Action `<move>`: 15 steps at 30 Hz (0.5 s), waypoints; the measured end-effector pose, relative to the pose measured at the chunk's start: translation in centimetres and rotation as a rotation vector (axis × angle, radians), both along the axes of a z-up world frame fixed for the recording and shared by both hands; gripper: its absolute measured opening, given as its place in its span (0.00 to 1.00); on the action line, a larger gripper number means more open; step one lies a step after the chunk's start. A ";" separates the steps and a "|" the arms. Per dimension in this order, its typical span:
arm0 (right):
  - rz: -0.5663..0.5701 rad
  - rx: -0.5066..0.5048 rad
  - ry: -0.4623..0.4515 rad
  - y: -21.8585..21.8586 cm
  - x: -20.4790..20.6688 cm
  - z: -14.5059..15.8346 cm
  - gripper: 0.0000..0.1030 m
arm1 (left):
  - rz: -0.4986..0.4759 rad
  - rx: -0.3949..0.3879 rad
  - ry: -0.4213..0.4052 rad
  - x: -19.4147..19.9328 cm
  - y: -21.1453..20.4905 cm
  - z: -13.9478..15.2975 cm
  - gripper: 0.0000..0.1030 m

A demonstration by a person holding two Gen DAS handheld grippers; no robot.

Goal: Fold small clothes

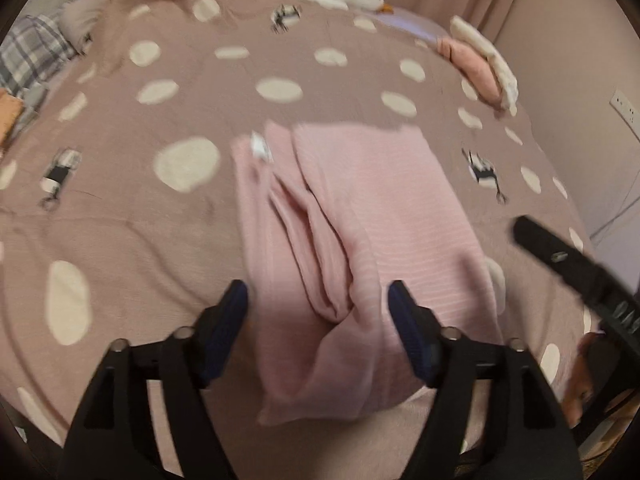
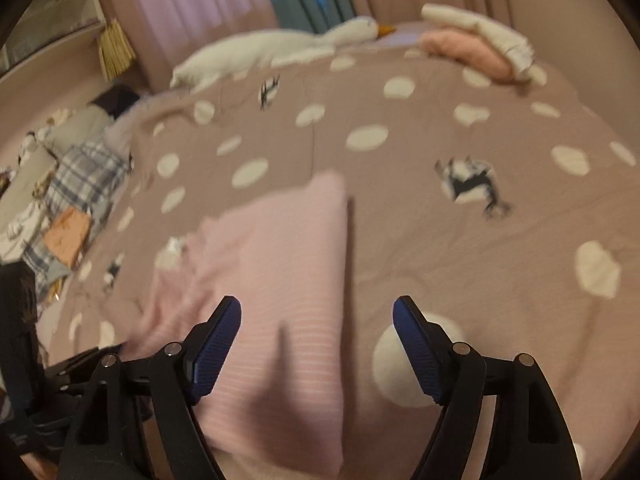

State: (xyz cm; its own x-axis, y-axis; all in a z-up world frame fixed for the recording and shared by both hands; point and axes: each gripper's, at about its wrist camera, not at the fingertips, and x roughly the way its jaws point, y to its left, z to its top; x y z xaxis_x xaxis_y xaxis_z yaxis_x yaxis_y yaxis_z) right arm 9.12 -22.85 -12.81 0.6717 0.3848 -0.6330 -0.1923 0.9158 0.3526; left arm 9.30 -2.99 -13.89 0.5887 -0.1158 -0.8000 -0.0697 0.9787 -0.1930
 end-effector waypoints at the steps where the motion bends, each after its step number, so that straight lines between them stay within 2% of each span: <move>1: -0.034 0.006 -0.028 -0.7 -0.5 0.8 0.83 | 0.010 0.006 -0.010 -0.4 0.3 0.5 0.75; 7: -0.181 0.023 -0.132 -3.6 -2.9 4.4 0.86 | 0.038 0.015 -0.095 -2.4 1.5 4.1 0.83; 12: -0.287 -0.023 -0.227 -4.9 -4.0 6.6 0.88 | 0.013 0.047 -0.155 -2.1 1.7 5.8 0.84; 15: -0.322 -0.053 -0.252 -5.1 -3.2 7.8 0.89 | 0.031 0.050 -0.169 -1.5 2.2 6.6 0.84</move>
State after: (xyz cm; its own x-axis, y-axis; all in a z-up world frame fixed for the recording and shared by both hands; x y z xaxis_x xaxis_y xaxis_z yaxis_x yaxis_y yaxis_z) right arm 5.90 -27.93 -5.06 0.8890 0.1005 -0.4468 0.0332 0.9589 0.2818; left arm 7.78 -0.75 -7.30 0.7178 -0.0578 -0.6938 -0.0709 0.9853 -0.1554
